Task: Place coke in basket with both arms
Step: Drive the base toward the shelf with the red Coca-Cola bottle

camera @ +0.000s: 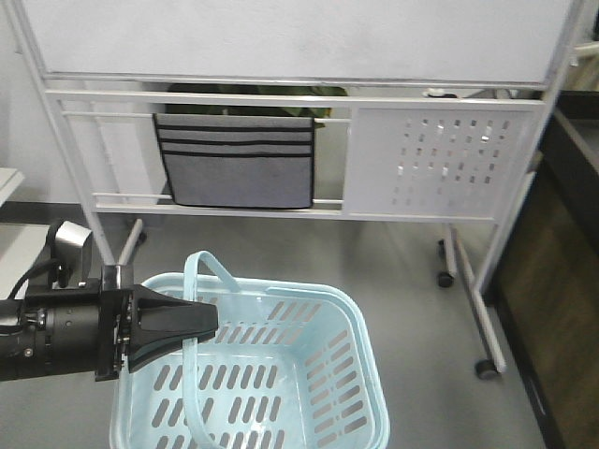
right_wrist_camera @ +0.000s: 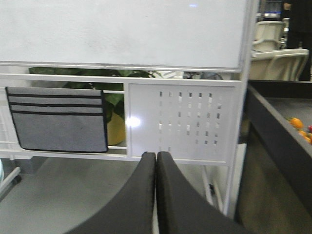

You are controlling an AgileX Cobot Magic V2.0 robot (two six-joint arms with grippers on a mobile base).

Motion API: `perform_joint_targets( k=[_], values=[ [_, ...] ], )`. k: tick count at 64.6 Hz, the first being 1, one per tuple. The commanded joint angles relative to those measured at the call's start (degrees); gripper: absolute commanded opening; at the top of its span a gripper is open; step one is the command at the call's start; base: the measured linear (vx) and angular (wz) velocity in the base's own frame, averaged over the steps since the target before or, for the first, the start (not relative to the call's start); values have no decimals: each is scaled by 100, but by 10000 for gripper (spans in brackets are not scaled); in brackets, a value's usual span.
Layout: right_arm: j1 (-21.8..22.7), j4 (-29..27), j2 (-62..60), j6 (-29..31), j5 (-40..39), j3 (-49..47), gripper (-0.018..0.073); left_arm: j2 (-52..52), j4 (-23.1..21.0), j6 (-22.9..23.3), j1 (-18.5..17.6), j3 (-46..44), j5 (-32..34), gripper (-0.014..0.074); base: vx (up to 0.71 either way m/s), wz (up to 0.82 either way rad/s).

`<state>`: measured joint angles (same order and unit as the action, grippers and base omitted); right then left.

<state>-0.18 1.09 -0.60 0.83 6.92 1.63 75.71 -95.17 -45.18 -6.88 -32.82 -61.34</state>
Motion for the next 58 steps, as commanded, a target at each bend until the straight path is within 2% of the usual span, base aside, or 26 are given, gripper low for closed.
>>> perform_joint_targets(
  k=[1,58],
  values=[
    [6,24,-75,16,-446,45,-10,-157,-663,-35,-3,-124,-399,-6,18,34],
    [6,24,-75,16,-446,45,-10,-157,-663,-35,-3,-124,-399,-6,16,38]
  ],
)
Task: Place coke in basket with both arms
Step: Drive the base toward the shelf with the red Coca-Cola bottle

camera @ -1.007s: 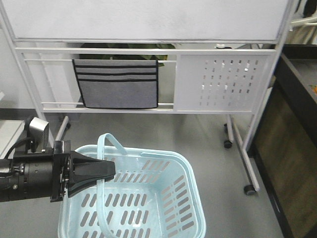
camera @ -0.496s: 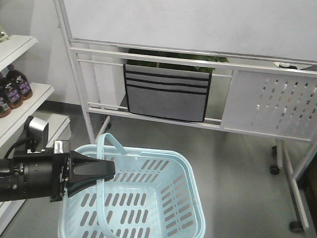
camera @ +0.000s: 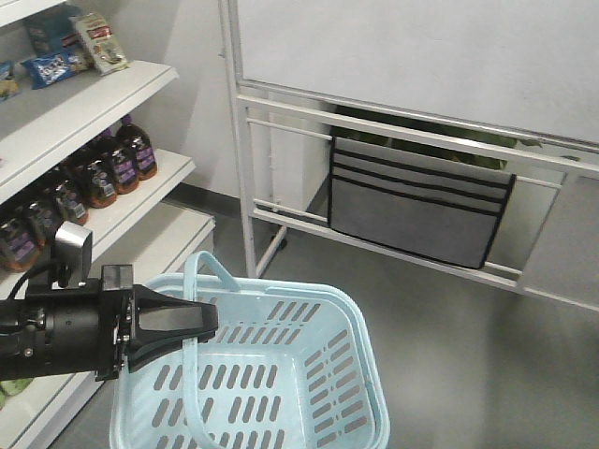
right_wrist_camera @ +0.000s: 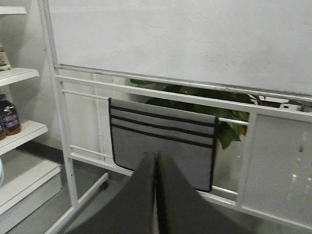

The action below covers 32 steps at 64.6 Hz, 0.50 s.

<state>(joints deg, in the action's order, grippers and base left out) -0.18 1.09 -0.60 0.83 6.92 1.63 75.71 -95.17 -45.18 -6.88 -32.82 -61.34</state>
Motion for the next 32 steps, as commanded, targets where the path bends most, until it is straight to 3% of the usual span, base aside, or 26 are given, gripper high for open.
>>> perform_joint_targets(
  k=[1,32],
  values=[
    [6,24,-75,16,-446,45,-10,-157,-663,-35,-3,-124,-399,-6,12,45],
    [6,24,-75,16,-446,45,-10,-157,-663,-35,-3,-124,-399,-6,13,49]
  ],
)
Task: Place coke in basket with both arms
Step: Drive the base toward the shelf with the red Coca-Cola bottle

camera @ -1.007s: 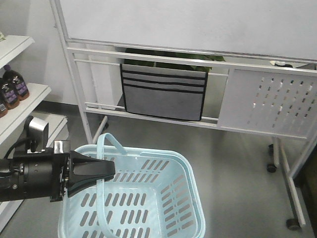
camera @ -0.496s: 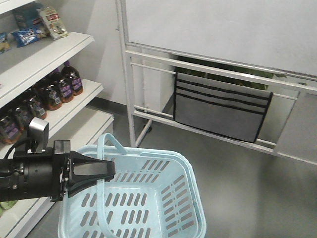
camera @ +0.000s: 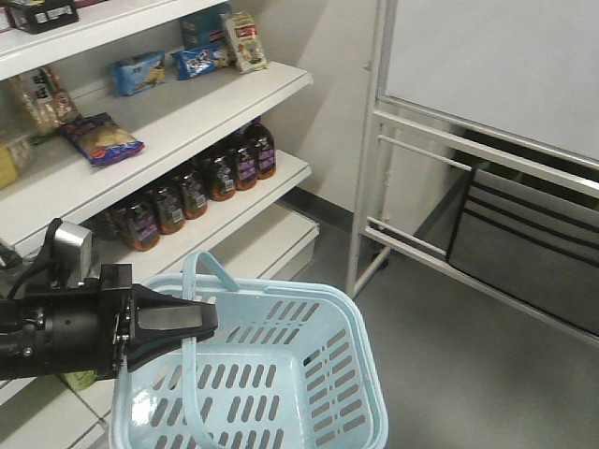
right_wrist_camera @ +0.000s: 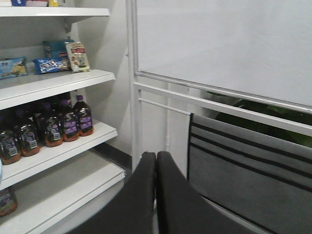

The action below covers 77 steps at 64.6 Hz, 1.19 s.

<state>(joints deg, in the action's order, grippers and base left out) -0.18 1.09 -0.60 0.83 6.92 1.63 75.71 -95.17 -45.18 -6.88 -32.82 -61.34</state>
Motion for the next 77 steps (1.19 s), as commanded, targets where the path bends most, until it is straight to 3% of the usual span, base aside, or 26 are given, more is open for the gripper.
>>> perform_joint_targets(
  k=[1,77],
  values=[
    [6,24,-75,16,-446,45,-10,-157,-663,-35,-3,-124,-399,-6,12,47],
    [6,24,-75,16,-446,45,-10,-157,-663,-35,-3,-124,-399,-6,11,49]
  ],
)
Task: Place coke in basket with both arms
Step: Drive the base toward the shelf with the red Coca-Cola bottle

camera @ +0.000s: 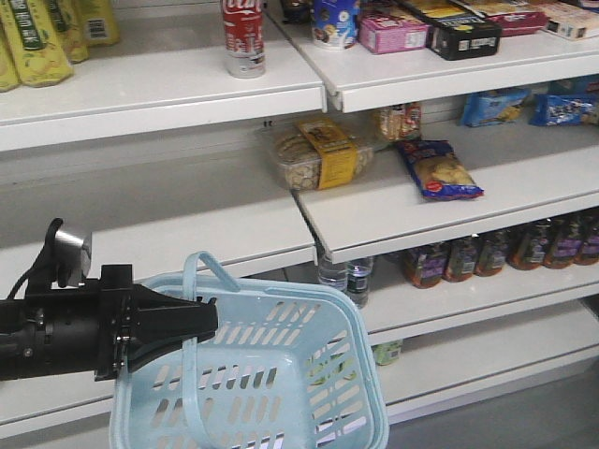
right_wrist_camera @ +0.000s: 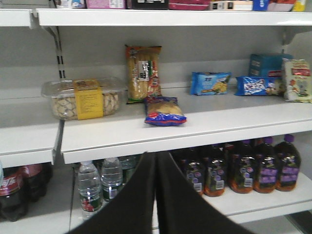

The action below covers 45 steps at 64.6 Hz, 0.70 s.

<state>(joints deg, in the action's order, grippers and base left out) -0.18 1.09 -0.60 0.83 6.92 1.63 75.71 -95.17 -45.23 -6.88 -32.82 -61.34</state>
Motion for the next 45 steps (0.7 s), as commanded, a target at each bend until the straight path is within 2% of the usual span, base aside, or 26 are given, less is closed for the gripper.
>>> perform_joint_targets(
  k=[1,25,45],
  values=[
    [6,24,-75,16,-446,45,-10,-157,-663,-30,-3,-124,-399,-6,10,45],
    [6,24,-75,16,-446,45,-10,-157,-663,-30,-3,-124,-399,-6,9,42],
    [6,24,-75,16,-446,45,-10,-157,-663,-30,-3,-124,-399,-6,6,25]
  ],
)
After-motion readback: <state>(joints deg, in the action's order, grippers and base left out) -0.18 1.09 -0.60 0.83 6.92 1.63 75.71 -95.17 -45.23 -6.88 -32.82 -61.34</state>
